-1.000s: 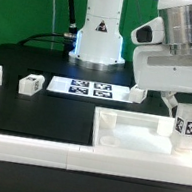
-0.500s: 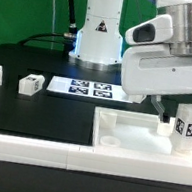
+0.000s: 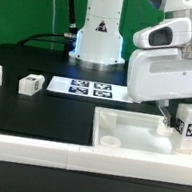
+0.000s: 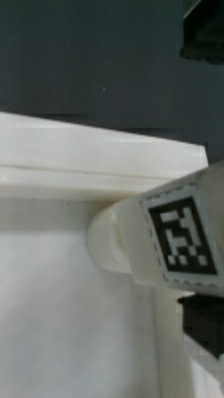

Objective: Assemble square table

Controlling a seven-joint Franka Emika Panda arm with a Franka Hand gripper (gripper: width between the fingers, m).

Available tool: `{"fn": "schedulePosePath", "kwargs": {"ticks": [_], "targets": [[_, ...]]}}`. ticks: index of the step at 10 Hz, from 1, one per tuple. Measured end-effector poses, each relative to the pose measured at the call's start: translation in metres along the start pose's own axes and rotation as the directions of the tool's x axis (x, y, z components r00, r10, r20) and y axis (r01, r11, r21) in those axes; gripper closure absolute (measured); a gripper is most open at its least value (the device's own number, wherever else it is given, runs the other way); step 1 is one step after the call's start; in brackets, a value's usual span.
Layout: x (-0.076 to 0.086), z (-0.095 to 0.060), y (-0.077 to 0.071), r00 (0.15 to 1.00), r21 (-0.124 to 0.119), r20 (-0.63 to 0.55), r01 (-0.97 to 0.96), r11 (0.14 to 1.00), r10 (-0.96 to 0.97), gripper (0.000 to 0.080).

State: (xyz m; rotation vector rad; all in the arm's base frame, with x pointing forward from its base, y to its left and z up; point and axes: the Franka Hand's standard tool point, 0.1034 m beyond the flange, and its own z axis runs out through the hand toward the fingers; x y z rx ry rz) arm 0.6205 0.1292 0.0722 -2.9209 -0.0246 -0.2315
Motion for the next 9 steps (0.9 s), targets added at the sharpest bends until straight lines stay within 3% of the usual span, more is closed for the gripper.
{"fn": "schedulePosePath", "kwargs": {"ticks": [1, 3, 6, 9], "targets": [[0.000, 0.000, 0.000, 1.000, 0.000, 0.000, -0.003, 1.000, 0.003, 0.0195], [0.000, 0.000, 0.005, 0.987, 0.003, 0.001, -0.160, 0.987, 0.160, 0.0462], [-0.001, 0.001, 0.012, 0.923, 0.003, 0.002, -0.385, 0.923, 0.385, 0.0486], [-0.002, 0.002, 0.014, 0.655, 0.018, 0.020, -0.755, 0.655, 0.755, 0.0498]]}}
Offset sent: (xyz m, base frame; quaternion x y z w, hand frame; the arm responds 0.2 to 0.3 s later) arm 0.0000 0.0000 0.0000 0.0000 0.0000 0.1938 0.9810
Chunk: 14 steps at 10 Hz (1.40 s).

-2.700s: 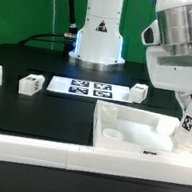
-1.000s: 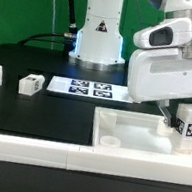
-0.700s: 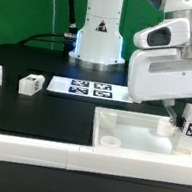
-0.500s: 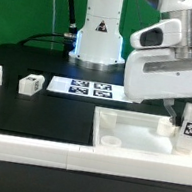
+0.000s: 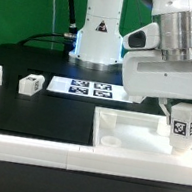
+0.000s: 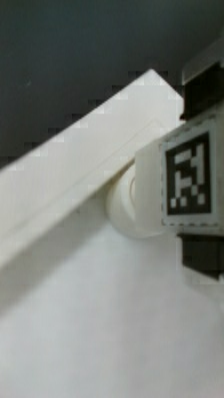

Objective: Assemble square table

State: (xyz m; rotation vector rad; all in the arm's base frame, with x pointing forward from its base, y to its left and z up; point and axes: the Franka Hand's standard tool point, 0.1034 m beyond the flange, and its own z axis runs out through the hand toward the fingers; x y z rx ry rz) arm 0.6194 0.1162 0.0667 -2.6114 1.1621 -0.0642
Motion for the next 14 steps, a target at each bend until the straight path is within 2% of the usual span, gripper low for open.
{"fn": "schedulePosePath", "kwargs": {"ticks": [1, 2, 3, 5, 6, 7, 8, 9, 11, 12, 14], "targets": [[0.001, 0.000, 0.000, 0.988, 0.016, 0.017, -0.154, 0.988, 0.154, 0.0501], [0.002, -0.001, 0.000, 0.961, 0.018, 0.042, -0.273, 0.962, 0.272, 0.0501], [0.000, 0.000, -0.001, 0.948, 0.011, 0.050, -0.315, 0.949, 0.314, 0.0503], [-0.001, 0.000, -0.001, 0.962, 0.013, 0.051, -0.270, 0.963, 0.269, 0.0503], [-0.002, 0.000, -0.001, 0.968, 0.012, 0.051, -0.247, 0.969, 0.246, 0.0402], [-0.007, 0.000, -0.004, 0.986, 0.012, 0.052, -0.158, 0.987, 0.157, 0.0259], [-0.007, -0.004, -0.005, 0.996, 0.005, 0.047, 0.077, 0.997, -0.077, 0.0184], [-0.008, -0.010, -0.006, 0.952, -0.020, 0.049, 0.303, 0.953, -0.301, 0.0184], [-0.007, -0.008, -0.005, 0.896, -0.015, 0.049, 0.442, 0.897, -0.441, 0.0155], [-0.006, -0.009, -0.005, 0.833, -0.021, 0.051, 0.552, 0.834, -0.550, 0.0151], [0.002, -0.013, -0.010, 0.577, -0.048, 0.050, 0.817, 0.575, -0.815, 0.0151]]}}
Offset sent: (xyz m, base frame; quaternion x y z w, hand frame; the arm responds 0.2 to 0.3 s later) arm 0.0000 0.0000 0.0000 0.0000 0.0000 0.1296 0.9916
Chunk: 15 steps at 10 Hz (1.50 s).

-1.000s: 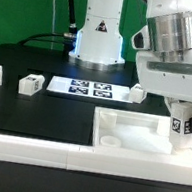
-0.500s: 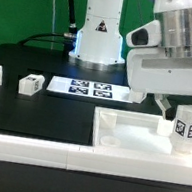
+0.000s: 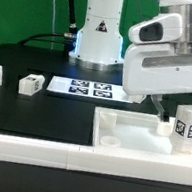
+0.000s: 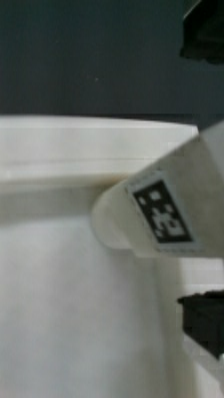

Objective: Assemble square table

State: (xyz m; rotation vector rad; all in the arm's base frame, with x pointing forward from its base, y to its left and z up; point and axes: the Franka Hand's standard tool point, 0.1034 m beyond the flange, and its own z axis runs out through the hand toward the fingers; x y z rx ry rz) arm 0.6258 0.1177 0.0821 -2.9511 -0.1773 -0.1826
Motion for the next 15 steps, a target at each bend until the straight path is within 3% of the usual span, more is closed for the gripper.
{"fn": "schedulePosePath", "kwargs": {"ticks": [2, 4, 5, 6, 7, 9, 11, 13, 14, 15], "targets": [[0.005, 0.005, 0.000, 0.982, -0.008, 0.004, 0.191, 0.982, -0.191, 0.0151], [0.004, 0.005, 0.000, 0.986, -0.008, 0.004, 0.168, 0.986, -0.168, 0.0191], [0.004, 0.005, 0.000, 0.986, -0.007, 0.004, 0.168, 0.986, -0.168, 0.0384], [0.004, 0.005, 0.001, 0.992, -0.008, 0.003, 0.130, 0.992, -0.130, 0.0384], [0.004, 0.005, 0.004, 0.999, -0.011, 0.002, 0.046, 0.999, -0.046, 0.0506], [0.005, 0.005, 0.005, 0.996, -0.012, -0.002, -0.091, 0.996, 0.091, 0.0506], [0.006, 0.005, 0.009, 0.928, -0.003, -0.010, -0.373, 0.928, 0.373, 0.0506], [0.004, 0.005, 0.012, 0.732, 0.001, -0.011, -0.681, 0.732, 0.681, 0.0506], [0.003, 0.005, 0.013, 0.646, 0.024, 0.007, -0.763, 0.646, 0.763, 0.0505], [0.002, 0.005, 0.012, 0.635, 0.023, 0.012, -0.772, 0.635, 0.772, 0.0505]]}}
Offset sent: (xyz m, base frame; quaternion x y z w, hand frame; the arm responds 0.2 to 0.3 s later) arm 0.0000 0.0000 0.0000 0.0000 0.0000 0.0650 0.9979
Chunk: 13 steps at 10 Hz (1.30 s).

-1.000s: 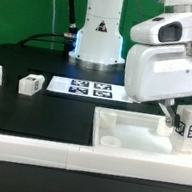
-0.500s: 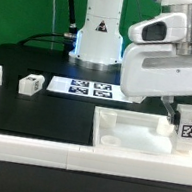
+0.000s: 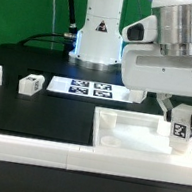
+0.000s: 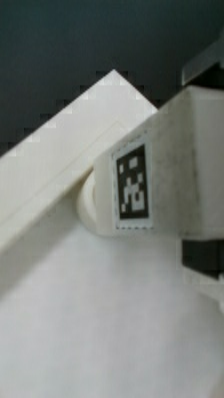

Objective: Assemble square table

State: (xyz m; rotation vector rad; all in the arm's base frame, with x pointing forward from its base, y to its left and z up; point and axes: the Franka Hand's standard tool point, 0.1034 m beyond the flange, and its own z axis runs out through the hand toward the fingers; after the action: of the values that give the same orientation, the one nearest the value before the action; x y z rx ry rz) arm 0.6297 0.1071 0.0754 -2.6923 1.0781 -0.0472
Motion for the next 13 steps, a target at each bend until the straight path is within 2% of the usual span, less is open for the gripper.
{"fn": "schedulePosePath", "kwargs": {"ticks": [2, 3, 5, 6, 7, 8, 9, 10, 11, 12, 13], "targets": [[-0.001, 0.000, 0.001, 0.988, 0.003, 0.006, -0.151, 0.988, 0.151, 0.0505], [-0.007, 0.002, -0.001, 0.950, -0.001, 0.013, -0.312, 0.950, 0.312, 0.0505], [-0.020, 0.006, -0.010, 0.797, 0.004, 0.030, -0.603, 0.798, 0.603, 0.0505], [-0.020, 0.006, -0.012, 0.706, 0.025, 0.040, -0.709, 0.705, 0.708, 0.0505], [-0.020, 0.007, -0.012, 0.693, 0.035, 0.043, -0.721, 0.692, 0.719, 0.0505], [-0.020, 0.007, -0.012, 0.704, 0.034, 0.043, -0.710, 0.703, 0.709, 0.0499], [-0.019, 0.007, -0.011, 0.755, 0.038, 0.037, -0.656, 0.754, 0.655, 0.0499], [-0.017, 0.009, -0.008, 0.873, 0.039, 0.024, -0.487, 0.872, 0.487, 0.0329], [-0.017, 0.007, -0.009, 0.947, 0.016, 0.022, -0.320, 0.947, 0.320, 0.0213], [-0.015, 0.005, -0.012, 0.985, 0.005, 0.020, -0.170, 0.985, 0.170, 0.0213], [-0.015, 0.005, -0.012, 0.994, 0.009, 0.017, -0.106, 0.994, 0.106, 0.0161]]}}
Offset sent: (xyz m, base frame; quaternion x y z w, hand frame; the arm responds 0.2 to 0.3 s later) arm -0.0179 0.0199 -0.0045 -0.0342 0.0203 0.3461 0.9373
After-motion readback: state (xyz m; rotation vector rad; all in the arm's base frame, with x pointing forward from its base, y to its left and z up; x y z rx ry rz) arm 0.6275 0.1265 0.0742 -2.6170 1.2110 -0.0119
